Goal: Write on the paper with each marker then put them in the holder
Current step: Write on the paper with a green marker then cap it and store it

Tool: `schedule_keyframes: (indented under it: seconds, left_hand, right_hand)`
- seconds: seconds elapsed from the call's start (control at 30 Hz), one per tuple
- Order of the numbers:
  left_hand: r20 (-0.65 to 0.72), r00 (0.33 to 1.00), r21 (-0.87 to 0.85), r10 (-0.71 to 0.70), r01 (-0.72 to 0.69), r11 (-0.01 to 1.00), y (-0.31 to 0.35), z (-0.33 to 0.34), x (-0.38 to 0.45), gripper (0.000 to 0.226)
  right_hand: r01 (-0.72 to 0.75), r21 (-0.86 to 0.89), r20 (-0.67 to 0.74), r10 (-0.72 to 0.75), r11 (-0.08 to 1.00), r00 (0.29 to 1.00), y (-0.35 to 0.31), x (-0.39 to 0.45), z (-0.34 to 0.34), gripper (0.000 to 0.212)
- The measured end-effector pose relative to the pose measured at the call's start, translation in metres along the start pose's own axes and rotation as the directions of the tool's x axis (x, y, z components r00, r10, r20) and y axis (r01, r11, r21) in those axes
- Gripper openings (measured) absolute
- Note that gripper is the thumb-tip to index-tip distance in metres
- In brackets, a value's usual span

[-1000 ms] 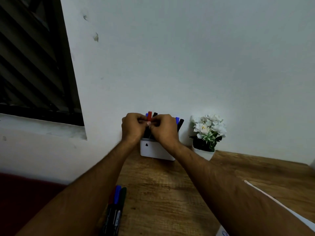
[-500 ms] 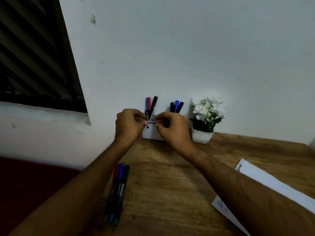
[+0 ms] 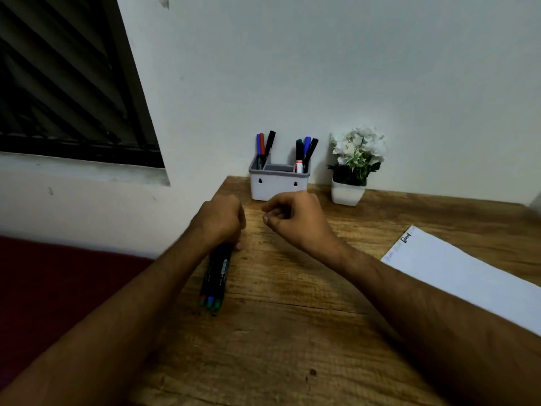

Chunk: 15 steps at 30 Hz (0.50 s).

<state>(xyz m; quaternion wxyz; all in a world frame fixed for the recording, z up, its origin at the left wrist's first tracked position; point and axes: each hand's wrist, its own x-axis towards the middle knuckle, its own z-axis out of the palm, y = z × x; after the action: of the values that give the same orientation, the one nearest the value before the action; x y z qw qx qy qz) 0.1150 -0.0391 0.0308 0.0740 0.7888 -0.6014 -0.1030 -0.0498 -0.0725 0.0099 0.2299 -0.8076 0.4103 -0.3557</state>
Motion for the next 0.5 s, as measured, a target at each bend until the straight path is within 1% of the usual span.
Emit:
schedule_keyframes:
  seconds: [0.1,0.17,0.23,0.3,0.4,0.5]
  left_hand:
    - [-0.014,1.0,0.004,0.023,-0.022,1.0,0.003,0.002,-0.001,0.042]
    - [-0.037,0.999,-0.026,0.03,-0.031,0.999,0.005,0.004,0.0,0.041]
    - [-0.066,0.997,-0.107,0.03,-0.037,0.994,0.008,0.006,0.002,0.039]
    - [-0.09,0.996,-0.26,0.028,-0.051,0.964,0.013,0.009,0.002,0.034]
    - [-0.08,0.996,-0.527,0.041,-0.077,0.846,0.023,0.007,0.0,0.033]
    - [-0.061,0.998,-0.765,0.034,-0.068,0.641,0.037,-0.001,-0.004,0.032]
  right_hand:
    - [-0.022,0.01,0.008,0.022,1.0,1.0,0.002,-0.004,-0.004,0.016]
    - [-0.046,0.024,0.013,0.046,0.999,0.999,0.004,-0.006,-0.005,0.016]
    - [-0.077,0.045,0.022,0.076,0.996,0.997,0.008,-0.008,-0.004,0.015]
    - [-0.11,0.079,0.019,0.109,0.991,0.994,0.011,-0.011,-0.003,0.014]
    - [-0.185,0.155,0.032,0.182,0.97,0.983,0.012,-0.015,-0.004,0.01]
    - [-0.294,0.272,0.1,0.277,0.916,0.956,0.008,-0.022,-0.008,0.007]
